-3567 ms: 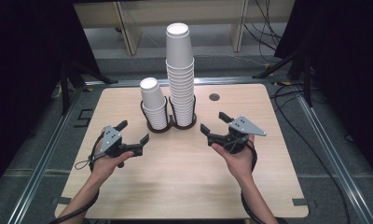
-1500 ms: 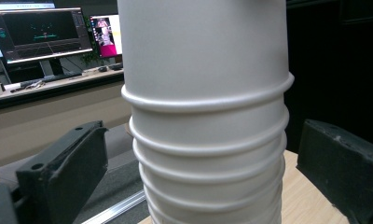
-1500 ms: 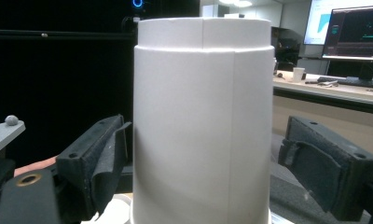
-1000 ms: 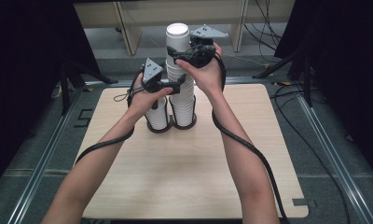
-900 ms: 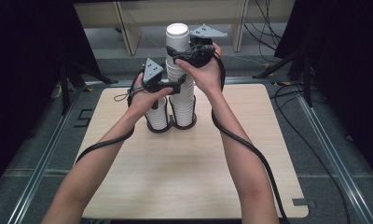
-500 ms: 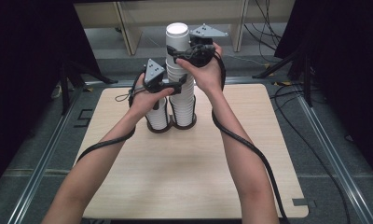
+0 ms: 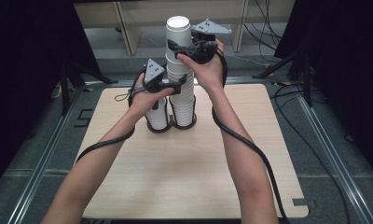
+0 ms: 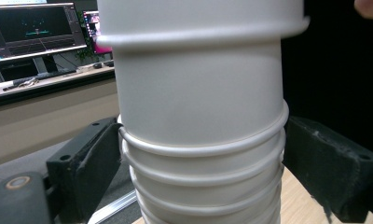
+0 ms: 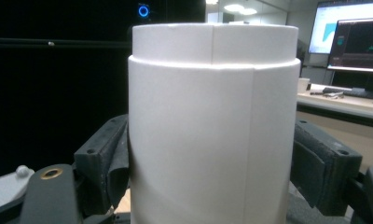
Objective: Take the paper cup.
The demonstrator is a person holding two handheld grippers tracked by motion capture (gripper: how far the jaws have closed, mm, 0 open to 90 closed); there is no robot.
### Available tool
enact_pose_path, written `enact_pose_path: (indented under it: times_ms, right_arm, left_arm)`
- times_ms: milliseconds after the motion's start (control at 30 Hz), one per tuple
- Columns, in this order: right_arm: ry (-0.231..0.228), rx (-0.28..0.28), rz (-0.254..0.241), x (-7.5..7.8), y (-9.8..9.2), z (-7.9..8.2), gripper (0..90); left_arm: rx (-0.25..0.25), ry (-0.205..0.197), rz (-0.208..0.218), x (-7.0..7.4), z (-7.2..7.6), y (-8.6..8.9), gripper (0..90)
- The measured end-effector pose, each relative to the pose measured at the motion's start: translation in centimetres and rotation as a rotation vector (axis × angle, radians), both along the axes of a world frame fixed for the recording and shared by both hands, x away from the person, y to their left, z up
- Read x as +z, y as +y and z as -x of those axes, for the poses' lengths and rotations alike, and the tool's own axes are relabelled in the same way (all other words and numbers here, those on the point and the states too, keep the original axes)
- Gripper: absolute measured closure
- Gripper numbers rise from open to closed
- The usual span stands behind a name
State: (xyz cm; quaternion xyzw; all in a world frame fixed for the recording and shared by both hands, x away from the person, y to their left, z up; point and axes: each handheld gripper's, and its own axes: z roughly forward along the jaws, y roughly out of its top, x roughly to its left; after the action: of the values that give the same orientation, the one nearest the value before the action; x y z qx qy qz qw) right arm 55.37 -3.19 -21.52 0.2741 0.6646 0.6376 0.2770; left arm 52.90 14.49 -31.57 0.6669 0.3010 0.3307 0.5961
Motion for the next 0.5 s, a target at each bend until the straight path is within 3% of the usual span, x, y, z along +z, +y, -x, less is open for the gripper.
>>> enact_pose_path:
  times_ms: [100, 133, 500]
  right_arm:
    - [0.001, 0.004, -0.003, 0.3, 0.0, 0.1, 22.0]
    - [-0.005, 0.003, -0.006, 0.5, 0.0, 0.2, 22.0]
    - [-0.057, 0.002, -0.018, 2.5, 0.1, 0.7, 22.4]
  left_arm:
    - [0.002, -0.001, 0.005, 0.0, 0.0, 0.0, 11.1]
    - [0.005, 0.001, -0.023, 0.0, 0.0, 0.2, 11.2]
    - [0.005, -0.002, -0.029, 0.1, 0.0, 0.2, 11.6]
